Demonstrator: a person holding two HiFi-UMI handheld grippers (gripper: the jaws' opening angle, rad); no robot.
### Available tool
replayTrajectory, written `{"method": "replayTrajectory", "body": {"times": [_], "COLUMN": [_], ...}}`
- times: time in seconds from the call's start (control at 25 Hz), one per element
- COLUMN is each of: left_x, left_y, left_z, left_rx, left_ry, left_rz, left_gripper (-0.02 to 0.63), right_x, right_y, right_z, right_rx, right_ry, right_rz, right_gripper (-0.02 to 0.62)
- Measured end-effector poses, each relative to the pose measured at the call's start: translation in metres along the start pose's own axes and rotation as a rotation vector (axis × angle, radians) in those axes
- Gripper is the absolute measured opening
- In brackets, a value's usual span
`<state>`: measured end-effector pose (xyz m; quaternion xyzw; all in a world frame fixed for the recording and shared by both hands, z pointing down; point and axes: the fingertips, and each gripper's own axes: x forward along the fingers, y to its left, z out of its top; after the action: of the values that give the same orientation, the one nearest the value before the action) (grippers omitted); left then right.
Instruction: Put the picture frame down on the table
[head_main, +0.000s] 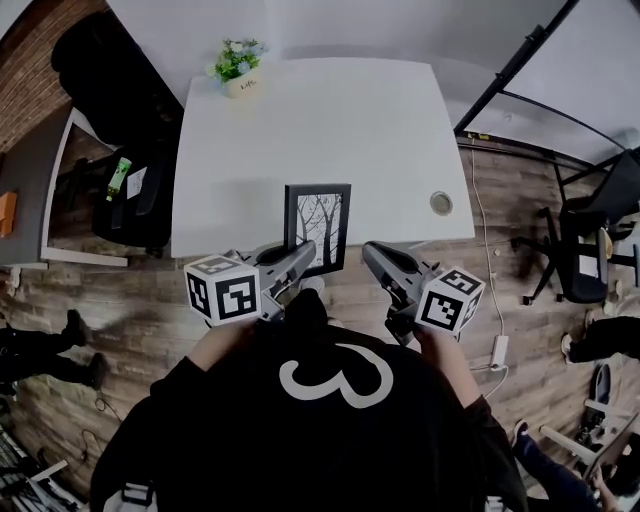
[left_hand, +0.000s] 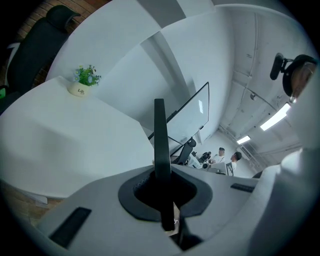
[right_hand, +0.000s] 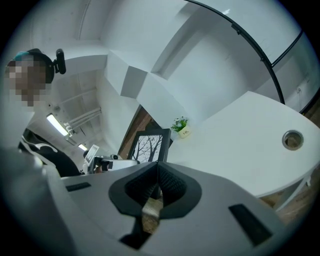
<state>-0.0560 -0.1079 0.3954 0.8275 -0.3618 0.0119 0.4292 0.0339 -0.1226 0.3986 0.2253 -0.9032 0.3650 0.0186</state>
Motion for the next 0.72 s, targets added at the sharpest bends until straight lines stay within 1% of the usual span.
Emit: {"method": "replayTrajectory", "body": {"times": [0.2, 0.44, 0.72], "left_x": [0.006, 0.019, 0.038], "left_y": [0.028, 0.046, 0.074], "left_z": [0.017, 0.037, 0.057], "left_rx": [-0.011, -0.019, -0.024], "left_ry": [0.025, 0.045, 0.071], "left_rz": [0.009, -0.009, -0.004], "left_gripper": [0.028, 0.029, 0.029], "right_x": [0.021, 0.039, 0.056], "right_y": [-0.010, -0.026, -0.046], "right_z": [0.010, 0.025, 0.035], "right_rx": [0.015, 0.030, 0.049], "right_ry": [-0.002, -0.011, -0.005], "right_rz": [-0.018, -0.042, -0.063], "right_gripper": [0.023, 0.025, 0.025]}}
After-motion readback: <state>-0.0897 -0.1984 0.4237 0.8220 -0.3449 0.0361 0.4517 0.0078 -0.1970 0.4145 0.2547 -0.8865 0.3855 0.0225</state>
